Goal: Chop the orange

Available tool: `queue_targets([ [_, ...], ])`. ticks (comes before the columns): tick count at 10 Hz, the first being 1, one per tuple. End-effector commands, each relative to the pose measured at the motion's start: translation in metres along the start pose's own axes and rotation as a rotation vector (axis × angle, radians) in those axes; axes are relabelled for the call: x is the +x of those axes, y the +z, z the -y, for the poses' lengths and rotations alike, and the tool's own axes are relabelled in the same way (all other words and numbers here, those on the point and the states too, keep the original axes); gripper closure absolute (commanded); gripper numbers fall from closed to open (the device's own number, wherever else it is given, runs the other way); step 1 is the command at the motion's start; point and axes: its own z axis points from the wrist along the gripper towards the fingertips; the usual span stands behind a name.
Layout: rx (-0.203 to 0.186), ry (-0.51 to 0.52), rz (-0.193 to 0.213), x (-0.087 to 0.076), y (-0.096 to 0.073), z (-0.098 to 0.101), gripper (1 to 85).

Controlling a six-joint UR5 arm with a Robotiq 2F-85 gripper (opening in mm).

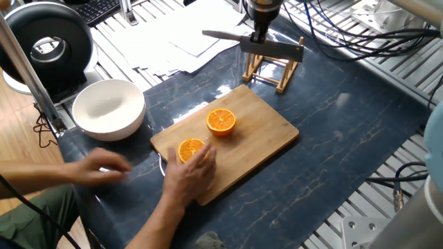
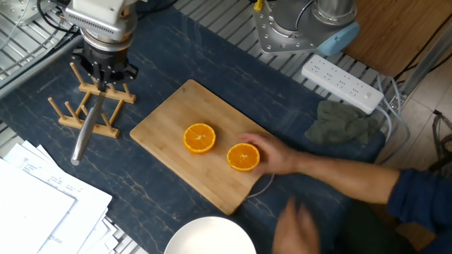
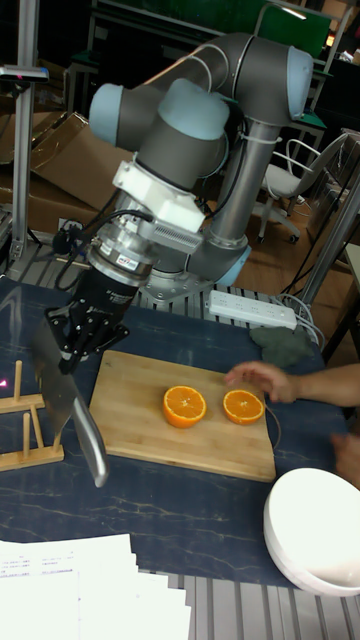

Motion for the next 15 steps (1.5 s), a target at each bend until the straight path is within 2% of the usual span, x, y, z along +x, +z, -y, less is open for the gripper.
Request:
queue_targets([
  [1,-0.024,-0.017,0.031,0.005,0.016,0.001,84.3],
  [4,-0.038,-0.017,0.039,0.016,0.027,0.001,84.3],
  [7,-0.099,0.034,0.018,0.029,0.037,-0.013,84.3],
  [10,-0.108,0.031,0.042,0.032,0.054,-0.014,84.3],
  [15,-0.105,-0.013,0.072,0.026,0.063,-0.013,84.3],
])
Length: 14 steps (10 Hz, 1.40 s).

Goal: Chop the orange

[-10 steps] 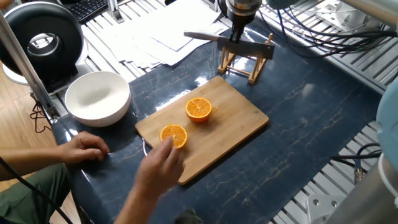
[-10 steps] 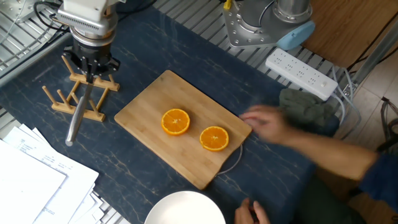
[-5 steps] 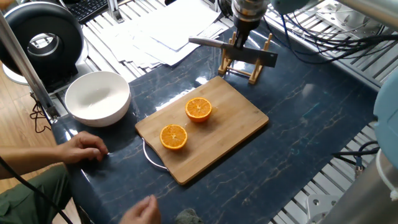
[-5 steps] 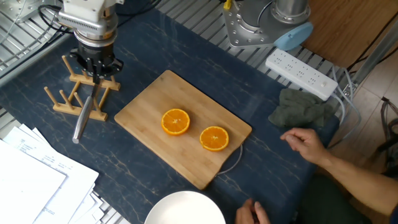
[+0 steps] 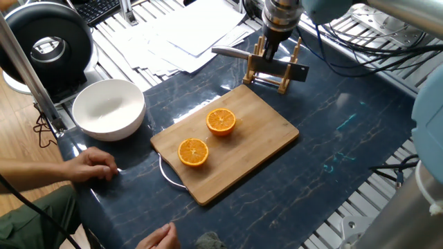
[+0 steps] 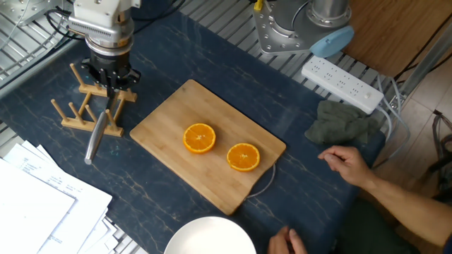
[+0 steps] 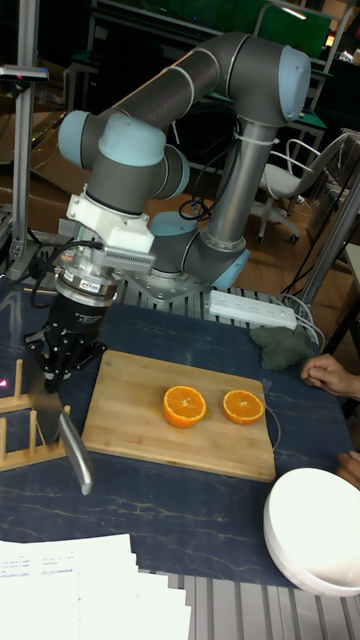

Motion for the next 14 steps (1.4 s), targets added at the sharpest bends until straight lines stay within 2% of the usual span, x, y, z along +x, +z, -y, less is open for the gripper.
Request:
queue_targets([
  [1,-0.019,-0.03,0.028,-0.004,0.005,-0.003,78.3],
  [2,-0.016,-0.052,0.025,-0.003,0.005,-0.002,64.3],
  [4,-0.029,-0.077,0.028,-0.003,0.005,-0.006,50.0],
  [6,-0.027,-0.1,0.027,-0.003,0.004,-0.006,43.7],
  [7,-0.013,-0.124,0.016,-0.001,0.003,-0.002,43.3],
  [8,-0.026,-0.118,-0.015,0.005,-0.006,-0.005,43.0],
  [9,-0.093,-0.032,-0.061,0.014,-0.029,-0.026,45.7],
  [10,-0.107,-0.003,-0.101,0.019,-0.051,-0.035,49.3],
  [11,-0.117,0.037,-0.141,0.023,-0.072,-0.046,56.7],
  [12,-0.167,0.188,-0.183,0.023,-0.088,-0.072,83.0],
  [13,-0.269,0.333,-0.174,0.004,-0.101,-0.107,84.3],
  [14,-0.303,0.381,-0.145,-0.013,-0.105,-0.12,84.3],
])
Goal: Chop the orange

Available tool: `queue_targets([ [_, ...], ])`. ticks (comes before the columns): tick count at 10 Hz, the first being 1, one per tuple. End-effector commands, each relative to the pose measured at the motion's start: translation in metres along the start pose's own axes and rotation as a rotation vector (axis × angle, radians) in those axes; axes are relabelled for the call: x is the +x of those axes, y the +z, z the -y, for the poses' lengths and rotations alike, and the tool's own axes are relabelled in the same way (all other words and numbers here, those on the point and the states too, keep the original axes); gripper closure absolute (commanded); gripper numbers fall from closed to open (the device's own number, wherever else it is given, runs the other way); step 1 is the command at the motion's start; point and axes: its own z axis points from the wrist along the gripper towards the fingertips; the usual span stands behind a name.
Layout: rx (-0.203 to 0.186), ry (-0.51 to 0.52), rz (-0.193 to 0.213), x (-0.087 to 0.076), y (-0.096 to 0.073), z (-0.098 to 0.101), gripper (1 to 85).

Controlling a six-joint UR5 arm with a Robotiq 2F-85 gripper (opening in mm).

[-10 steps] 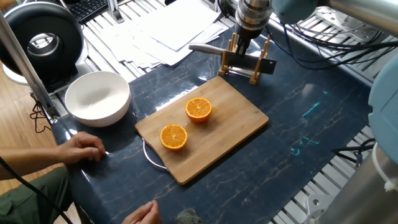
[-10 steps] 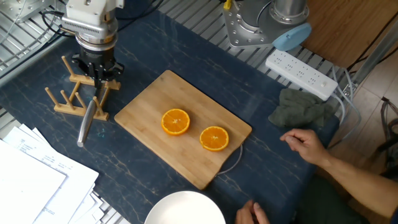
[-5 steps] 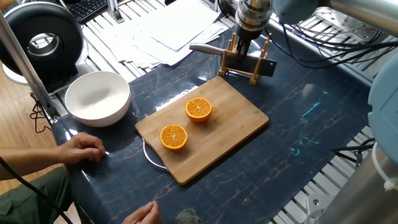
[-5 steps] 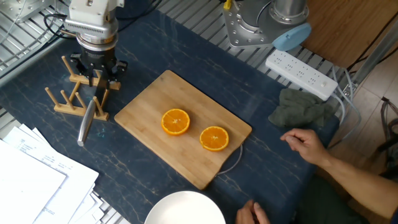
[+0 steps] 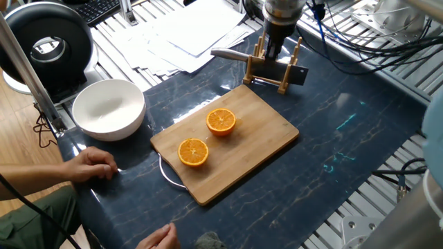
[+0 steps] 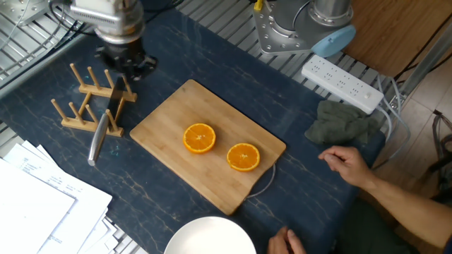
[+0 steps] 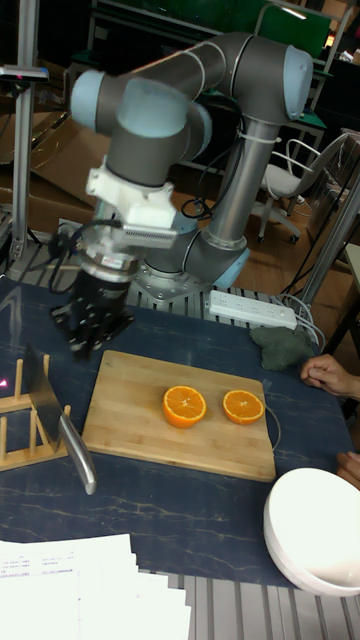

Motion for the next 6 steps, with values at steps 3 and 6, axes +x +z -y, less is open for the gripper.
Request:
queue_targets([
  [3,-0.12,0.203,0.019,-0.023,-0.025,-0.062,84.3],
  [6,-0.104,0.191,0.023,-0.026,-0.023,-0.056,84.3],
])
